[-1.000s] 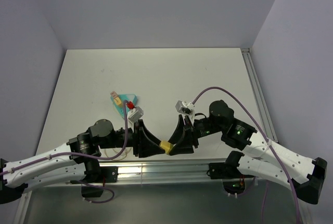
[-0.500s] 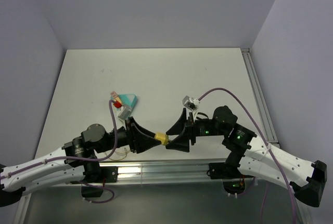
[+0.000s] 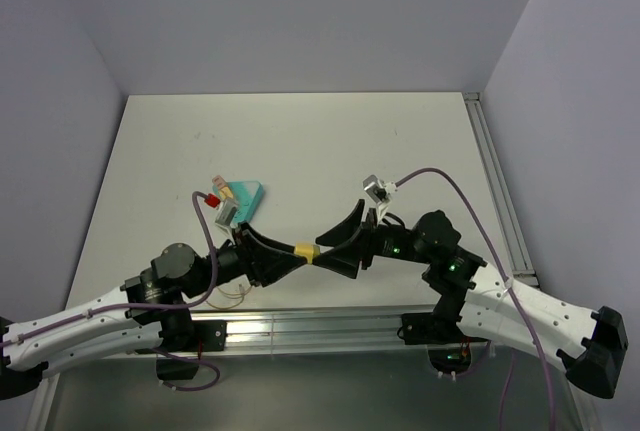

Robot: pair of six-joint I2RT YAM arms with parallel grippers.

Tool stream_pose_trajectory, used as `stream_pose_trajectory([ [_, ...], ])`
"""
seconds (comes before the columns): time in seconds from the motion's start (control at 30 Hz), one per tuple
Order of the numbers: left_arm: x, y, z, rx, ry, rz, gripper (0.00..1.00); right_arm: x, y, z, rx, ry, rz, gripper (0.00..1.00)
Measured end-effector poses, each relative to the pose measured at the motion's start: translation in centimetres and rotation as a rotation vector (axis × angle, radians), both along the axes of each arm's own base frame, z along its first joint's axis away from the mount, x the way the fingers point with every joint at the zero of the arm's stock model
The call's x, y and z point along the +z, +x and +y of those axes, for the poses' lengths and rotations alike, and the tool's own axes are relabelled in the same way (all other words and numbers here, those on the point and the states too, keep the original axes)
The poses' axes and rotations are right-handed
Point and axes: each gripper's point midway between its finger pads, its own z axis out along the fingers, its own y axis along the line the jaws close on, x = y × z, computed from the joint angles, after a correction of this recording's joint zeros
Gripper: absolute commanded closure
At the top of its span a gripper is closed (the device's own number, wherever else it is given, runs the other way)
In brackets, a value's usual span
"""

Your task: Insert the plug

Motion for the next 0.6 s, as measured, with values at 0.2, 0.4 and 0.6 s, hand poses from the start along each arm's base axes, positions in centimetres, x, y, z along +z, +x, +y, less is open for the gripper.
stream_pose_trajectory([
  [0.2,0.3,0.3,-0.3,0.008,-0.014,0.003,1.0,0.6,0.1,0.5,0.015,0.029,0.004,0.43],
  [0.4,0.3,0.4,-0.5,0.013,-0.023,0.012,1.0,1.0,-0.2,0.8,0.038,0.051,0.009,0.95],
  [0.6,0.3,0.4,-0.5,0.012,-0.023,0.014,0.69,1.0,-0.2,0.7,0.041,0.047,-0.006,1.0],
])
